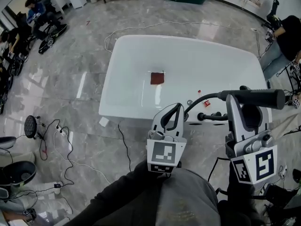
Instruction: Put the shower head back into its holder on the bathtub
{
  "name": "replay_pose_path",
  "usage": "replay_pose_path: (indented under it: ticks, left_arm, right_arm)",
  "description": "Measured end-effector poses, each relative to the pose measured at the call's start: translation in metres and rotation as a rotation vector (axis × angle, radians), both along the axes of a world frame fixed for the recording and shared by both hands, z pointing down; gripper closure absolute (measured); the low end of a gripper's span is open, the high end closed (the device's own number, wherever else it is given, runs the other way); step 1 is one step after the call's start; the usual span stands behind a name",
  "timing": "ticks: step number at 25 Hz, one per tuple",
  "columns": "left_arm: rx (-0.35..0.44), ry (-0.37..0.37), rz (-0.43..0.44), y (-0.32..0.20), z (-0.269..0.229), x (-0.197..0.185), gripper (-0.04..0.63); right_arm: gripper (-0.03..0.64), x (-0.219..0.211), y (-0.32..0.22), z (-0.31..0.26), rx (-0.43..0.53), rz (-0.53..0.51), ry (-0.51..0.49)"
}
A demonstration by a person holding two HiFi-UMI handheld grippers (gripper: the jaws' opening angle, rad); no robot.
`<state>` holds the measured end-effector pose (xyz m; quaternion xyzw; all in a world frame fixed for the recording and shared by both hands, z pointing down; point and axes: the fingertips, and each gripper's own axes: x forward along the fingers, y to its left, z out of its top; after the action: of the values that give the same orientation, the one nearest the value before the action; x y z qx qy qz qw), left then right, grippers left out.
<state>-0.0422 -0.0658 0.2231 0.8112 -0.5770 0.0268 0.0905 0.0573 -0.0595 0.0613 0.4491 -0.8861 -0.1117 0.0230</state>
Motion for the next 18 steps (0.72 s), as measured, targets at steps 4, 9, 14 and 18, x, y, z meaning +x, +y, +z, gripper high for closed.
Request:
replay_pose_path:
  ticks: [4, 9, 14, 18]
  left_arm:
    - [0.012, 0.011, -0.011, 0.001, 0.0, -0.001, 0.591]
    - [0.012, 0.014, -0.017, 0.004, 0.0, -0.001, 0.591]
    - [0.02, 0.022, -0.023, 0.004, -0.002, -0.004, 0.591]
    - [0.016, 0.025, -0.022, 0.003, 0.0, -0.004, 0.591]
  right_arm:
    - [0.474, 0.006, -0.006, -0.021, 0.044, 0.005, 0.0]
    - [0.476, 0.007, -0.01, -0.049, 0.116, -0.006, 0.019]
    - [0.475, -0.001, -0.009, -0.034, 0.079, -0.015, 0.026]
    - [0.474, -0.005, -0.016, -0.048, 0.11, -0.032, 0.044]
